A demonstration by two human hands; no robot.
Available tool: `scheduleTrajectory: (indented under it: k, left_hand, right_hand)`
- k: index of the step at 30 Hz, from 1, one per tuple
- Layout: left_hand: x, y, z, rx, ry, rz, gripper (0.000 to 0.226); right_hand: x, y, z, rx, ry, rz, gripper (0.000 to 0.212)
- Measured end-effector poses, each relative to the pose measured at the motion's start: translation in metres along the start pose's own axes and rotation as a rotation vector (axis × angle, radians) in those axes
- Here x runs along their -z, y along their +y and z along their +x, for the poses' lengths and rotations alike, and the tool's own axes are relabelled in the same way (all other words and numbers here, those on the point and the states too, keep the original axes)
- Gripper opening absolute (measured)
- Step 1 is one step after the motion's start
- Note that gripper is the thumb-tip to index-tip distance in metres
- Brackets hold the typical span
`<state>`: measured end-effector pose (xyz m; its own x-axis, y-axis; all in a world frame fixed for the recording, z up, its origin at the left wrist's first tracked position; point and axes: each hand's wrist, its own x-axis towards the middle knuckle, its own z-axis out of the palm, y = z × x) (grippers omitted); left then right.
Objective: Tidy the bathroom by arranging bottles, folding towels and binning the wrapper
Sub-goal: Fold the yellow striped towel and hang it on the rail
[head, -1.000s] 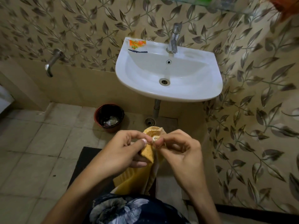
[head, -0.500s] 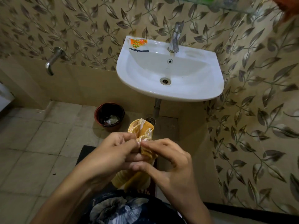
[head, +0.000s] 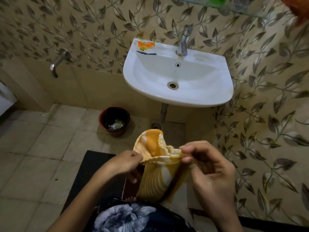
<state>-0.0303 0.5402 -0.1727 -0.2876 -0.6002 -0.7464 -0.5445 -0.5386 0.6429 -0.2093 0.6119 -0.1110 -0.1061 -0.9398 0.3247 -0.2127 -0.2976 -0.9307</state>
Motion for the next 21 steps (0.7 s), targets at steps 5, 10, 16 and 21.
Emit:
scheduleTrajectory:
  k: [5, 10, 16, 21]
  left_hand:
    - [0.008, -0.033, 0.034, 0.083, 0.055, 0.162, 0.018]
    - [0.015, -0.051, 0.05, 0.163, 0.113, 0.173, 0.015]
    - [0.04, -0.046, 0.029, 0.155, 0.364, 0.108, 0.032]
    - [0.067, -0.018, -0.016, 0.098, 0.543, 0.093, 0.031]
  right_hand:
    - [0.02, -0.01, 0.004, 0.081, 0.119, 0.035, 0.02]
    - [0.03, -0.014, 0.005, 0.119, 0.192, 0.028, 0.023]
    - [0.052, -0.003, 0.007, 0.033, 0.294, -0.065, 0.023]
    - [0.073, 0.03, 0.01, -0.099, 0.352, -0.233, 0.034]
